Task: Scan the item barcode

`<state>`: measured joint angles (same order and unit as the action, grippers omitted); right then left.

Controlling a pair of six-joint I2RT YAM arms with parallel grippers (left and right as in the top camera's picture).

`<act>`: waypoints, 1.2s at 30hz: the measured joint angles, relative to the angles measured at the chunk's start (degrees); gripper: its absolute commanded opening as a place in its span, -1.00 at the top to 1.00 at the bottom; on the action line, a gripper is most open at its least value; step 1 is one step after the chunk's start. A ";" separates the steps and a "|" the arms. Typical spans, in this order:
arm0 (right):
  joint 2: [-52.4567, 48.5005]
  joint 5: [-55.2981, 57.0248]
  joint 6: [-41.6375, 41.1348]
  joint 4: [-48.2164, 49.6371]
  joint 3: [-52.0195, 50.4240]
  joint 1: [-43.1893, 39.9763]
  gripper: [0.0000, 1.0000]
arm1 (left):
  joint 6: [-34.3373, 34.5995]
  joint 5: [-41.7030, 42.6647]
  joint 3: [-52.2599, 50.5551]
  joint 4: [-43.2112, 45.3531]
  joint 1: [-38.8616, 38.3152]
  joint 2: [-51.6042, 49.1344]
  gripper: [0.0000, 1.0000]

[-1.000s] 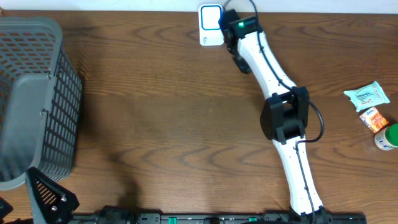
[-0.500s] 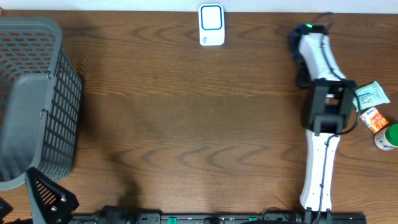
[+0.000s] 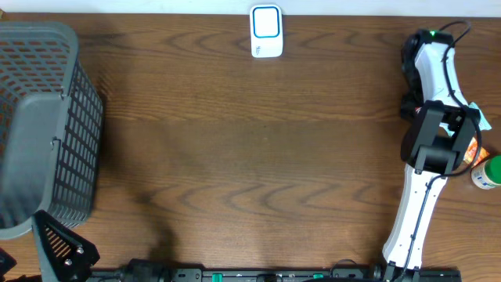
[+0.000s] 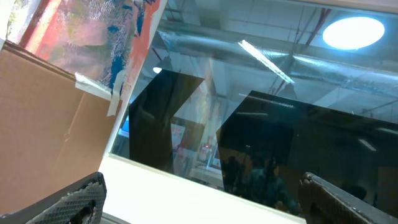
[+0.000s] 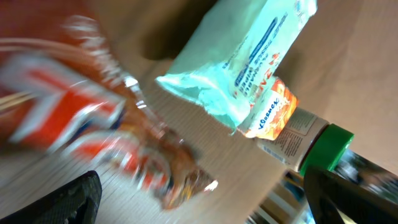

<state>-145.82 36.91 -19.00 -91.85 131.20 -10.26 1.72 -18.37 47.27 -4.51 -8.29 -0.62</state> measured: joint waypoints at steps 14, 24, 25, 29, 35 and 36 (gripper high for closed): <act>35.39 -18.88 4.59 1.05 1.66 10.54 -0.98 | 0.00 0.02 0.00 0.02 0.00 0.00 -0.96; 52.15 -22.29 4.61 -5.05 1.70 16.61 -0.98 | 0.00 0.00 0.00 0.02 0.00 0.00 -0.96; 53.64 -22.38 4.63 -5.07 1.70 16.74 -0.99 | 0.00 0.00 0.00 0.02 0.00 0.00 -0.95; 61.68 -22.93 4.81 -5.16 1.73 16.83 -0.99 | 0.00 0.02 0.00 0.02 0.00 0.00 -0.96; 74.31 -30.42 6.01 -5.18 1.73 16.85 -0.99 | 0.00 0.00 0.00 0.02 0.00 0.00 -0.96; 77.13 -31.69 6.08 -5.18 1.73 16.85 -0.98 | 0.00 0.00 0.00 0.02 0.00 0.00 -0.96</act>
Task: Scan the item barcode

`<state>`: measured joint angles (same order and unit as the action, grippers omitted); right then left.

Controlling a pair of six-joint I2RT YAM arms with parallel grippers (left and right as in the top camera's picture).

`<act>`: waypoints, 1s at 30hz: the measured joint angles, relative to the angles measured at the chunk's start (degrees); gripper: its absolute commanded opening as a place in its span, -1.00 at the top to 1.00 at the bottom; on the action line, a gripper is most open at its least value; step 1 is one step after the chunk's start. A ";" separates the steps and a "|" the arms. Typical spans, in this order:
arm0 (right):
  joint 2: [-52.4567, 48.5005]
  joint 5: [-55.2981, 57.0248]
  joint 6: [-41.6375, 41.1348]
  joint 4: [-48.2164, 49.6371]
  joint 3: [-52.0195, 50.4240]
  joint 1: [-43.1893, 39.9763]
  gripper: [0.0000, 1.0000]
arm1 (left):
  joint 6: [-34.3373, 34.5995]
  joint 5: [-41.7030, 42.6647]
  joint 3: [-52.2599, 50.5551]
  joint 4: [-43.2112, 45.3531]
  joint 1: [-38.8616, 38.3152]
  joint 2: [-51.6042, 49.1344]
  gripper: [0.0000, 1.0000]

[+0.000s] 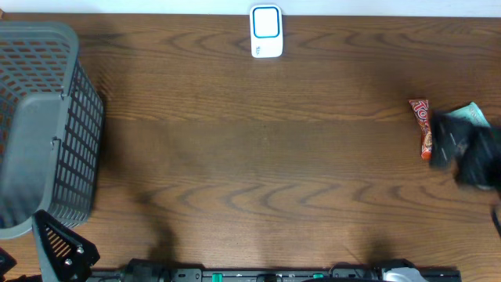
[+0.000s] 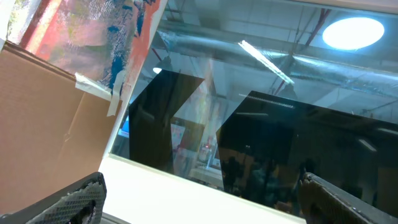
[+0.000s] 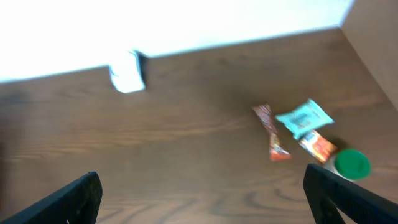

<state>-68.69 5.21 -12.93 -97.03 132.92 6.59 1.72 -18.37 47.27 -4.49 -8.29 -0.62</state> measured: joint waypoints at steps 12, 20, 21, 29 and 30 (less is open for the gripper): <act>23.21 -3.52 0.48 -0.02 0.31 0.00 -0.98 | 0.00 0.00 0.00 0.00 0.00 0.00 -0.95; 34.91 -3.54 7.58 -0.04 -2.27 -0.33 -0.98 | 0.00 0.00 0.00 0.00 0.00 0.00 -0.96; 36.37 -3.54 8.39 -0.04 -3.45 -0.63 -0.99 | 0.00 0.02 0.00 0.02 0.00 0.00 -0.96; 48.06 -3.61 11.26 0.00 -17.73 -4.39 -0.99 | 0.00 0.00 0.00 0.02 0.00 0.00 -0.95; 49.35 -3.58 11.32 0.22 -19.98 -4.61 -0.98 | 0.00 0.02 0.00 0.02 0.00 0.00 -0.95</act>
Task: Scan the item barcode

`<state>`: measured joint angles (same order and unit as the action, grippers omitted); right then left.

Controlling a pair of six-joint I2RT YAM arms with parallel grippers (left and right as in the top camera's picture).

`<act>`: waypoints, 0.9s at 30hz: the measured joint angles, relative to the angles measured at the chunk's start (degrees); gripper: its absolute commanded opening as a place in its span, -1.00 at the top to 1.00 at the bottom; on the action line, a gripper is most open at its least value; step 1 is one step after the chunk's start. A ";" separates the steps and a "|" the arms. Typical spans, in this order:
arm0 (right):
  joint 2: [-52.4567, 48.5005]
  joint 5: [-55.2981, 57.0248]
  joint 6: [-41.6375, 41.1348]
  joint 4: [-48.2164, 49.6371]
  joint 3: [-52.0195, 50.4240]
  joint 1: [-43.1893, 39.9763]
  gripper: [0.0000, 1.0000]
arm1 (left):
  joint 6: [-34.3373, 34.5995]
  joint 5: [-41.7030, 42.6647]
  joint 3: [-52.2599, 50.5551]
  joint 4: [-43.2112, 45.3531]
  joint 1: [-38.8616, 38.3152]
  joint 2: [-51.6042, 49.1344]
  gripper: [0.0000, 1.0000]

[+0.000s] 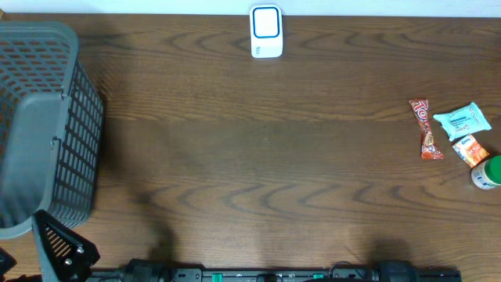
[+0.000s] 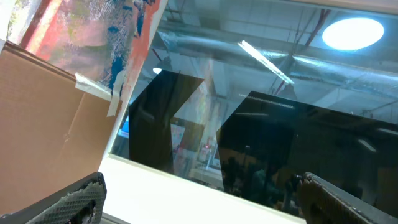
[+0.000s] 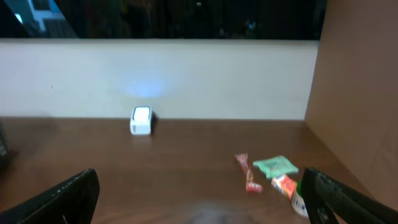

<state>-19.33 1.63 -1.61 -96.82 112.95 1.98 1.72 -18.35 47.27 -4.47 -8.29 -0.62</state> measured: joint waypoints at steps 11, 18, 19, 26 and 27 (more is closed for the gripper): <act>11.19 0.04 0.83 21.11 -29.29 -0.20 -0.99 | 0.00 -0.02 0.00 0.00 0.00 0.00 -0.96; 16.39 0.04 0.83 38.71 -46.95 -0.20 -0.99 | 0.00 0.00 0.00 0.02 0.00 0.00 -0.96; 17.11 0.02 0.83 41.77 -49.88 -0.20 -0.99 | 0.00 0.00 0.00 0.00 0.00 0.00 -0.96; 18.43 -1.01 0.83 61.02 -66.64 -0.20 -0.98 | 0.00 -0.02 -0.02 0.00 0.00 0.00 -0.96; 18.43 -1.33 0.85 63.65 -68.89 -0.20 -0.99 | 0.00 -0.02 -0.02 -0.02 0.00 0.00 -0.96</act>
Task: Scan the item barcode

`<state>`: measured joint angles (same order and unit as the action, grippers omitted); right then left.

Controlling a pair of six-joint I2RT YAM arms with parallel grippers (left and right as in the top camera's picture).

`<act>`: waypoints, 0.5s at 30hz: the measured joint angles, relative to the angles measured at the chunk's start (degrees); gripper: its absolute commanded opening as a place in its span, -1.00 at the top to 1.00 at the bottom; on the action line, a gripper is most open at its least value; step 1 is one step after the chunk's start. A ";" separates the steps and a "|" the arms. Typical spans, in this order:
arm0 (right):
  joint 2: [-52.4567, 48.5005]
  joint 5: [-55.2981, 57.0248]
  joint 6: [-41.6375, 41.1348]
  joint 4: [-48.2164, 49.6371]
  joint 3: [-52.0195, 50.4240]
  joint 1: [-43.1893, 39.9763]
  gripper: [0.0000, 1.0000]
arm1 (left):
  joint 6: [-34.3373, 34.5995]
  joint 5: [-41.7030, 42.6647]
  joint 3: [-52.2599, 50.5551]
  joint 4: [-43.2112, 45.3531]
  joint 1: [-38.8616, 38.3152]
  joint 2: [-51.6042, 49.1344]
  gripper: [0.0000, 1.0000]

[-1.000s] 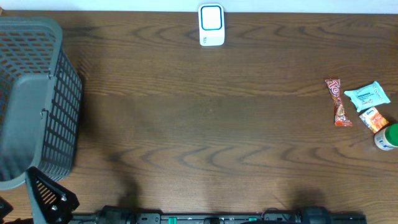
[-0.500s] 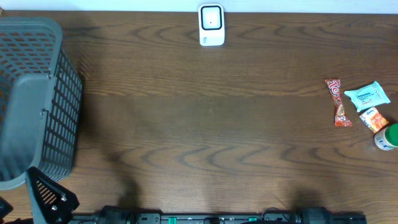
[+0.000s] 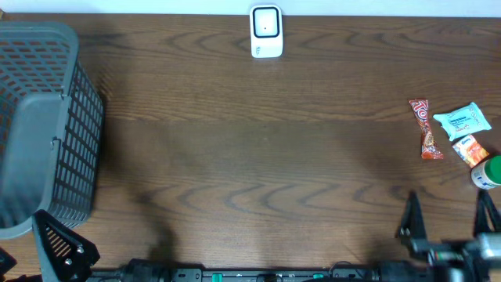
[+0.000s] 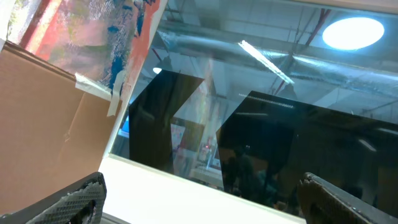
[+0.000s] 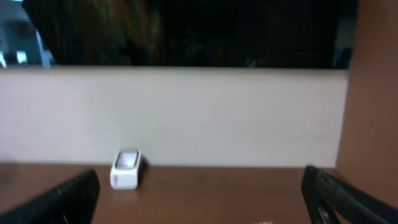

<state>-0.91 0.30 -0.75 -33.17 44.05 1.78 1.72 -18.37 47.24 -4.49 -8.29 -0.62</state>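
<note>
The white barcode scanner [image 3: 266, 31] stands at the table's far edge, and it also shows small in the right wrist view as the scanner [image 5: 126, 168]. The items lie at the right edge: a red candy bar [image 3: 425, 129], a teal packet [image 3: 462, 119], an orange packet [image 3: 470, 150] and a green-capped bottle [image 3: 487, 172]. My right gripper [image 3: 445, 219] is at the front right edge, open and empty, its fingers wide apart, pointing at the far wall [image 5: 202, 208]. My left gripper [image 4: 202, 205] is open and empty, pointing up at windows and ceiling.
A grey mesh basket [image 3: 47, 125] fills the left end of the table. Part of the left arm [image 3: 63, 247] shows at the front left corner. A brown board [image 5: 373, 93] stands along the right side.
My right gripper's fingers now show at the front right edge of the overhead view, where nothing showed before. Its camera no longer sees the items. The scanner's face has gone from blue to dark.
My right gripper was open close over the items at the right edge. It was then a blur near that edge, then gone from the overhead view, and is now at the front right. The items lie where they were. The left arm has not moved.
</note>
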 measured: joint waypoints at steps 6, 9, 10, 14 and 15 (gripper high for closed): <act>0.07 -1.92 0.00 16.70 -13.62 0.00 -0.99 | 0.00 0.00 0.00 0.00 0.00 0.00 -0.96; 0.07 -3.15 0.00 23.30 -20.26 0.00 -0.98 | 0.00 0.00 0.00 0.02 0.00 0.00 -0.95; 0.07 -3.54 0.00 25.40 -22.58 0.00 -0.99 | 0.00 0.00 0.00 0.00 0.00 0.00 -0.96; 0.07 -4.44 0.00 30.99 -29.53 0.00 -0.98 | 0.00 0.00 0.00 0.00 0.00 0.00 -0.96; 0.07 -4.55 0.00 31.80 -30.91 0.00 -0.98 | 0.00 0.00 0.00 0.00 0.00 0.00 -0.96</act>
<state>-0.84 -4.25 -0.75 -1.37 13.15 1.78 1.72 -18.37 47.24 -4.49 -8.29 -0.62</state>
